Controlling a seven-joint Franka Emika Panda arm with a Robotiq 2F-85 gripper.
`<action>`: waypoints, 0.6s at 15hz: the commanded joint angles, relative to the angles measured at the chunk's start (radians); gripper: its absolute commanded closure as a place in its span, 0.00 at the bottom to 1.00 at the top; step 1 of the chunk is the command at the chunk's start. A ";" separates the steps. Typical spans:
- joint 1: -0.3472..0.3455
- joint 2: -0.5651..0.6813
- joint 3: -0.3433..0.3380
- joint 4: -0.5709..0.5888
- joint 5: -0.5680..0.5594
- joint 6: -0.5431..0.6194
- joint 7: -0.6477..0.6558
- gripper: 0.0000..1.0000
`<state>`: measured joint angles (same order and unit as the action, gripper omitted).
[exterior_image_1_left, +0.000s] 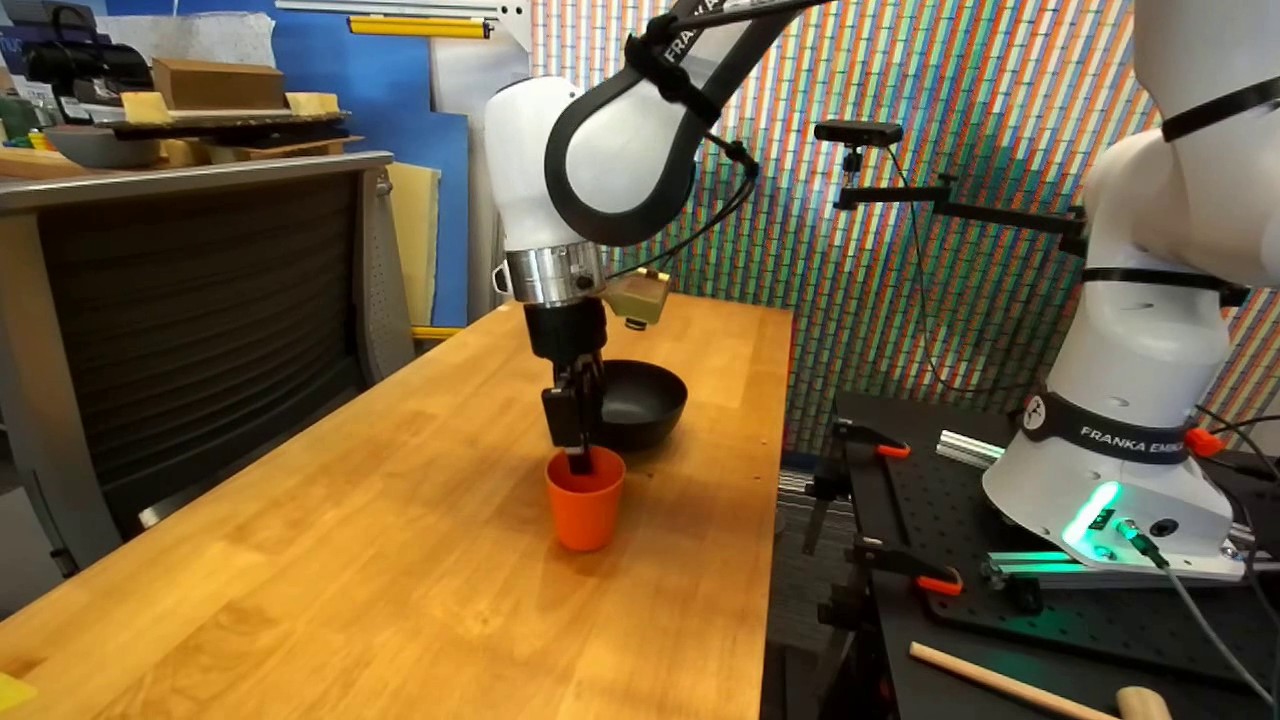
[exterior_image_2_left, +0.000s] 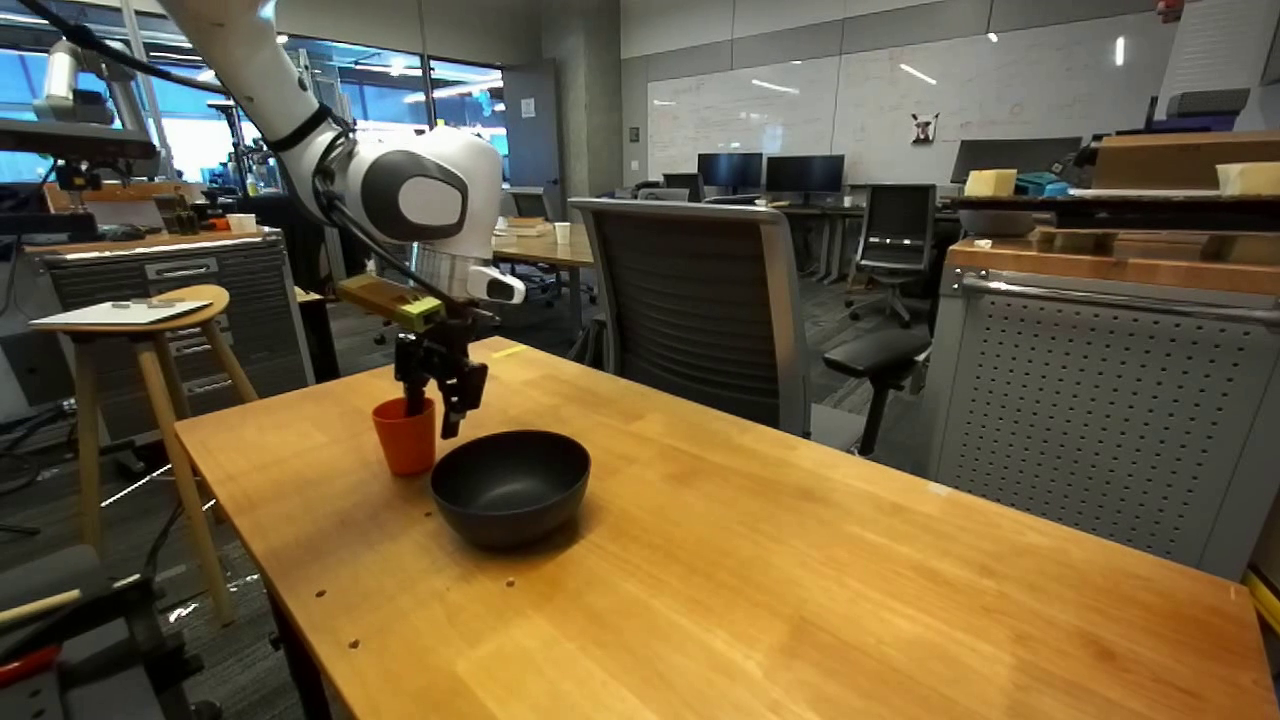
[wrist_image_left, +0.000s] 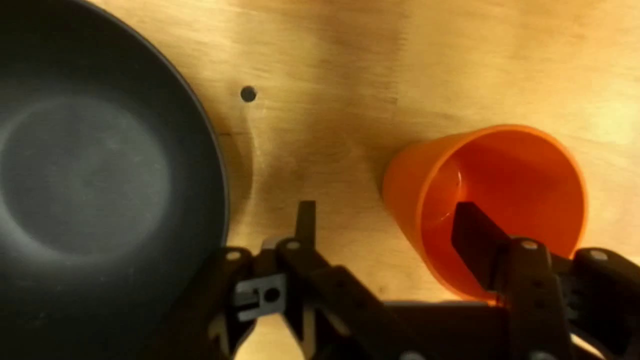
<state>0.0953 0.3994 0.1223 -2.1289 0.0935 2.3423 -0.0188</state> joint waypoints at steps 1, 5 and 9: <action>0.043 -0.024 -0.030 -0.055 -0.077 0.157 0.073 0.58; 0.043 -0.046 -0.039 -0.098 -0.095 0.221 0.112 0.89; 0.020 -0.106 -0.031 -0.145 -0.057 0.235 0.103 0.97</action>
<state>0.1243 0.3691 0.0946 -2.2076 0.0211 2.5501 0.0729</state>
